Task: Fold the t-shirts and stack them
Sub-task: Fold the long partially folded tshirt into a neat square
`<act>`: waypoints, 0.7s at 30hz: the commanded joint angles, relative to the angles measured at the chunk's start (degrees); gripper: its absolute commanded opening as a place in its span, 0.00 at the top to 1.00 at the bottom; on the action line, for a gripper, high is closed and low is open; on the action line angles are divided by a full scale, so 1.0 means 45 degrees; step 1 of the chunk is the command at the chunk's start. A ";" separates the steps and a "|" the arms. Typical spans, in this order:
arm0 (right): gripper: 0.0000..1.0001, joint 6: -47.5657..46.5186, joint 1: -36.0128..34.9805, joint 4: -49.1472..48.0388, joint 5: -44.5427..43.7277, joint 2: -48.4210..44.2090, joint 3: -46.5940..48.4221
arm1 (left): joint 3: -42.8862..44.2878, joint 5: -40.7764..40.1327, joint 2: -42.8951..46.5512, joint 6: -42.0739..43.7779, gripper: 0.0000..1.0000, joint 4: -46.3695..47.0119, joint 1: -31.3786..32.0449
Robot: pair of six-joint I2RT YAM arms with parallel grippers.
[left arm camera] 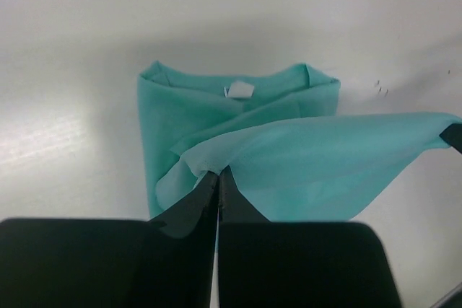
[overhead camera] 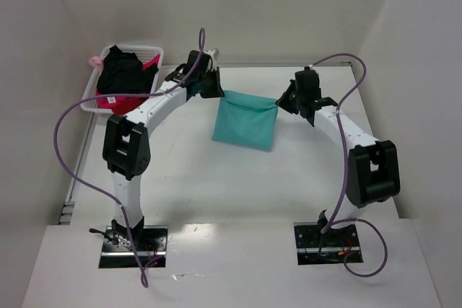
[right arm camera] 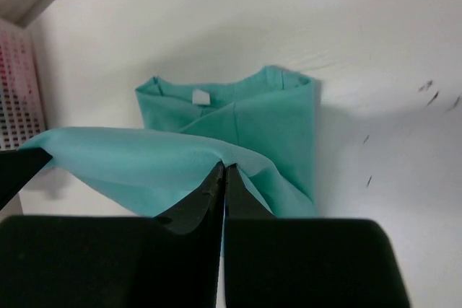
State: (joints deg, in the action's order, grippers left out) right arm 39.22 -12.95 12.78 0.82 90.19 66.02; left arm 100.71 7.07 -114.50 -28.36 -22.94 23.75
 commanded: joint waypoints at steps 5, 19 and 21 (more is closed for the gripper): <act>1.00 -0.0376 0.0943 -0.1394 0.0090 0.2393 0.2123 | 0.3379 0.0929 -0.2600 0.0579 1.00 -0.0352 -0.0707; 0.30 -0.1333 0.1061 -0.2312 0.0326 0.4801 0.3962 | 0.6760 0.1125 -0.5494 0.0462 0.34 -0.0510 -0.1448; 0.17 -0.1645 0.1061 -0.2487 0.0210 0.4646 0.4078 | 0.6762 0.1124 -0.5358 0.0462 0.26 -0.0353 -0.1449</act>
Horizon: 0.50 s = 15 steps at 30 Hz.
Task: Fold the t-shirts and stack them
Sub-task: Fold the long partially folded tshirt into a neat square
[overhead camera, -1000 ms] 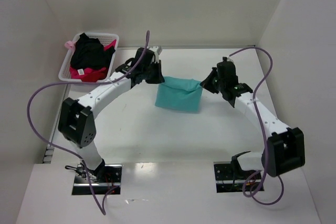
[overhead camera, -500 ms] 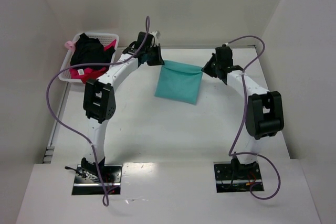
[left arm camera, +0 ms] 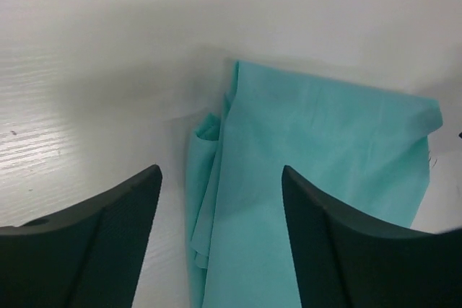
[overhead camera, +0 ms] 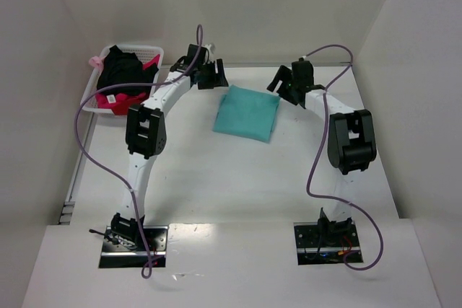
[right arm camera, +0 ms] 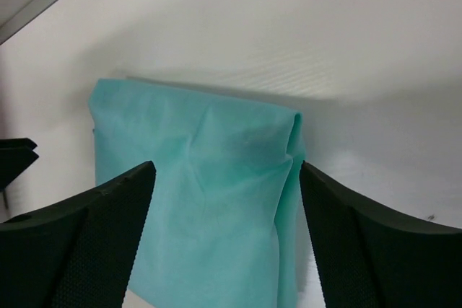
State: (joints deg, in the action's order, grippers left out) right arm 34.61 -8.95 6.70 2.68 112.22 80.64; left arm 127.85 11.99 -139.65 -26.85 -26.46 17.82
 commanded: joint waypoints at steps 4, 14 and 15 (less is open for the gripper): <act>0.06 -0.1010 0.0309 -0.1020 0.0028 -0.0875 0.0830 | 0.0885 0.0634 0.0877 0.0420 0.23 0.0430 -0.0250; 0.25 -0.1363 0.0309 -0.1115 0.0303 -0.1540 -0.1121 | -0.2705 0.2213 0.2752 0.1356 0.14 0.1270 0.0062; 0.33 -0.1363 0.0309 -0.1427 0.0458 -0.1676 -0.1317 | -0.3463 0.2663 0.3024 0.1358 0.14 0.1812 0.0062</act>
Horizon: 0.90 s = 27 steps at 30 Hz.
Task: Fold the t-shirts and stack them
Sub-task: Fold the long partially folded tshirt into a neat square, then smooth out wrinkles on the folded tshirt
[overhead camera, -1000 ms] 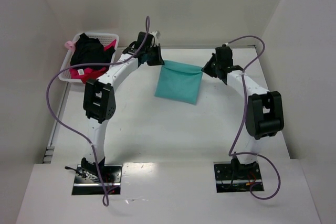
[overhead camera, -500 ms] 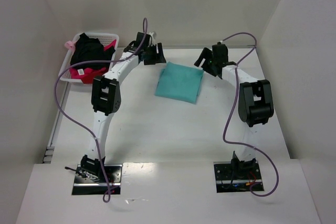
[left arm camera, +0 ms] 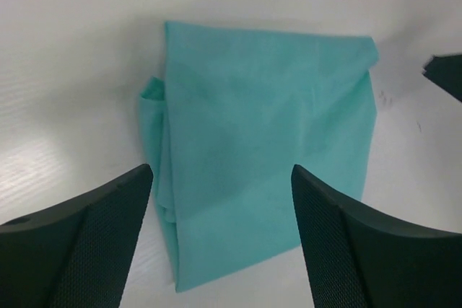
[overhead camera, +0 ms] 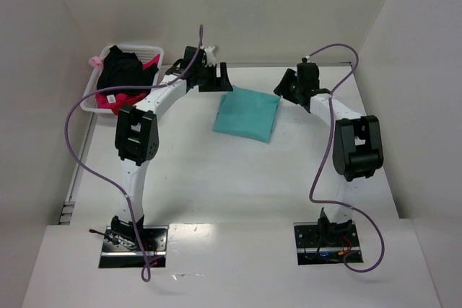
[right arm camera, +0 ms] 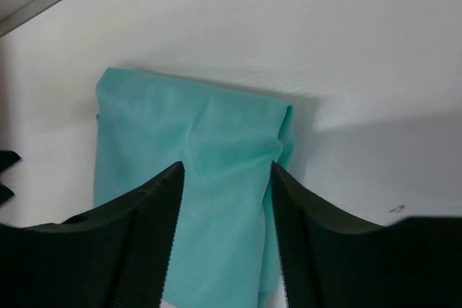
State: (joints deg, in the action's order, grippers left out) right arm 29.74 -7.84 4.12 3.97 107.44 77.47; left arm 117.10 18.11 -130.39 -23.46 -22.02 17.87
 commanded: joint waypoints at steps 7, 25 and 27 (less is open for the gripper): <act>0.83 -0.0163 0.0062 -0.1600 0.2514 0.0650 0.0044 | -0.2353 0.3514 0.0736 0.1015 0.27 0.3020 0.0305; 0.90 -0.0514 0.0062 -0.0544 0.2168 0.2980 0.1438 | 0.3191 0.3576 -0.3621 -0.0080 0.29 0.2044 0.0424; 0.90 -0.0651 0.0062 -0.0427 0.1854 0.2845 0.1436 | 0.4032 0.3127 -0.4321 0.0038 0.29 0.1150 0.0424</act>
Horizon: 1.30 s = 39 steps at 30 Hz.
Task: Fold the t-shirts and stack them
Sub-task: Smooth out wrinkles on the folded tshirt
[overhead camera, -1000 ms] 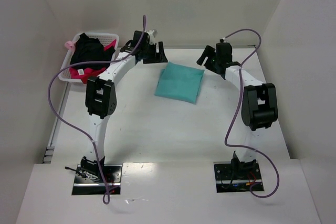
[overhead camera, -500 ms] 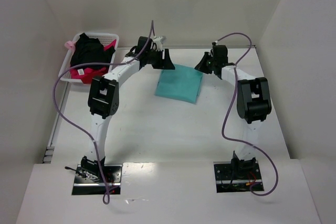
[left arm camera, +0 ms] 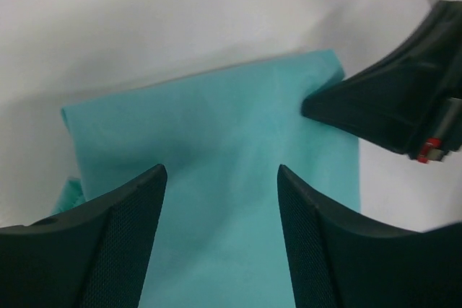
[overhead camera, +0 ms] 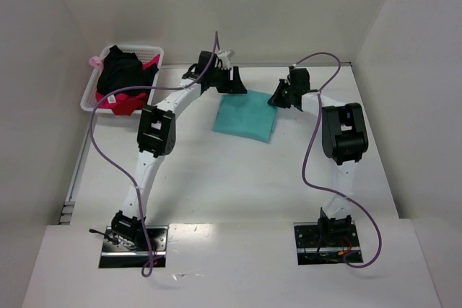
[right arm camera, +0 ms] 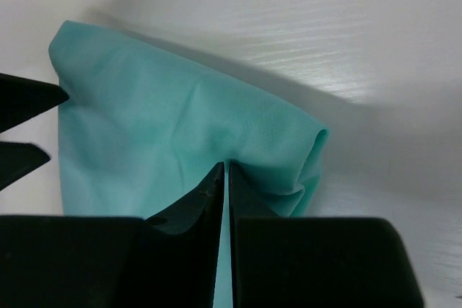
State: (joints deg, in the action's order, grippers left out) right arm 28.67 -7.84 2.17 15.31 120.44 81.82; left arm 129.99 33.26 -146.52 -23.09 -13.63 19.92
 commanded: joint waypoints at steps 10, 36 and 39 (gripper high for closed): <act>0.89 -0.0529 0.0608 0.0414 -0.1272 -0.0339 -0.0095 | 0.7908 -0.0925 -0.4081 0.0073 0.29 -0.4608 -0.0404; 0.90 -0.0901 0.0237 0.0474 0.0247 -0.4152 -0.1345 | 0.6234 -0.4654 0.1365 0.2844 0.26 -0.7343 -0.0404; 0.92 -0.0901 -0.0191 0.0085 0.0541 -0.3759 -0.1814 | 0.4751 -0.5396 0.2790 0.3119 0.24 -0.6954 -0.0287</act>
State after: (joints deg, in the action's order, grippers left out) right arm 25.78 -6.55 4.84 14.57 101.38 75.77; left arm 155.54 13.30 -140.42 -11.99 -45.87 18.02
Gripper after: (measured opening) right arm 0.086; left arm 0.753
